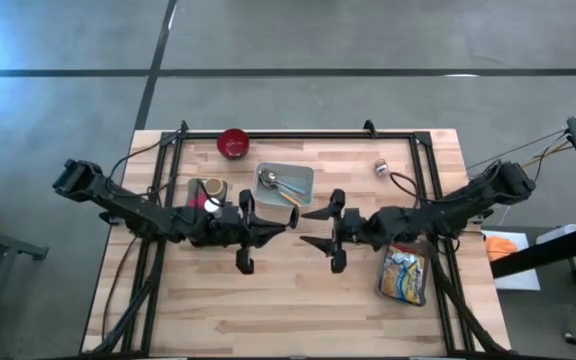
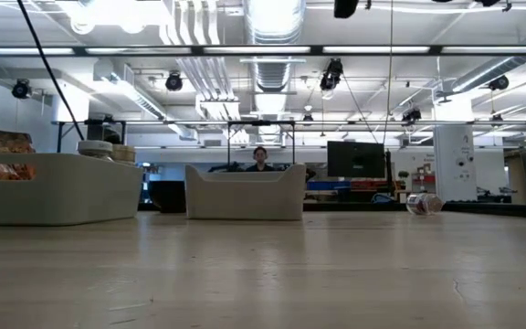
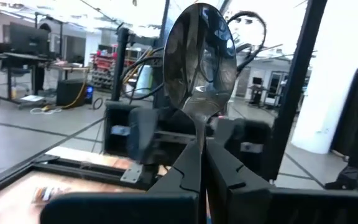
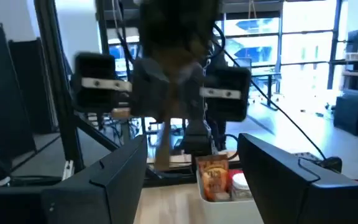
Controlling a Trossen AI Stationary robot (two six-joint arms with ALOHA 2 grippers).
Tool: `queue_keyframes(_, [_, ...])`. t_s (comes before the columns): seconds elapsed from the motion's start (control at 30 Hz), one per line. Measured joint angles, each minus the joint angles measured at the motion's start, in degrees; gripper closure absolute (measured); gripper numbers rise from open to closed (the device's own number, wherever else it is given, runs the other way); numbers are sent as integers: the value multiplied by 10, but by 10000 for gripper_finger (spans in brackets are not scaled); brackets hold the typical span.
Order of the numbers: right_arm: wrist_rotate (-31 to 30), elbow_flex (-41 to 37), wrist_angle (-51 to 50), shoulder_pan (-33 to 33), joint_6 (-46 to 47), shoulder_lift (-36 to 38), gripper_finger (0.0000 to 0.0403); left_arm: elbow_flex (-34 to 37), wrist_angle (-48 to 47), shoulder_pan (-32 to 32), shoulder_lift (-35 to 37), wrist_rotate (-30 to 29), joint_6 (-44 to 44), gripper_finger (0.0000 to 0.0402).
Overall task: Pick & Place Food Item
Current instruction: Put the black spoon into the right gray bin
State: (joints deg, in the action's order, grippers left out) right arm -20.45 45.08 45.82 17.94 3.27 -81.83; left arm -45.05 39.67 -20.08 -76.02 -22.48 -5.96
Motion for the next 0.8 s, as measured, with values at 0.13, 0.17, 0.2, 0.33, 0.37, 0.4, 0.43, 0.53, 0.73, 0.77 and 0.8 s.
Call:
queue_keyframes(0.13, [39,10,2,-8,12,-10,153,-5,-2,5,-1,3,0,401])
queue_keyframes(0.17, [41,13,1,-8,13,-14,153,-6,-3,7,-1,3,0,401])
queue_keyframes(0.2, [43,16,-2,-10,13,-20,153,-7,-2,9,-1,7,0,401])
queue_keyframes(0.33, [42,45,-4,-21,15,-59,153,-7,-3,14,-1,22,-1,401])
queue_keyframes(0.37, [41,54,-3,-24,14,-71,153,-7,-3,14,-1,25,-4,401])
queue_keyframes(0.4, [41,61,-4,-25,12,-79,153,-7,-5,14,-1,27,-6,401])
queue_keyframes(0.43, [42,66,-10,-28,11,-84,153,-7,-5,15,-2,29,-10,401])
queue_keyframes(0.53, [48,83,-5,-33,10,-98,155,-7,-10,15,-3,37,-13,401])
queue_keyframes(0.73, [86,107,-6,-44,12,-115,158,-7,-14,15,-4,46,-13,401])
queue_keyframes(0.77, [88,110,-6,-45,12,-118,158,-7,-14,15,-4,46,-13,401])
queue_keyframes(0.8, [91,114,-6,-47,12,-120,158,-7,-14,15,-6,46,-13,401])
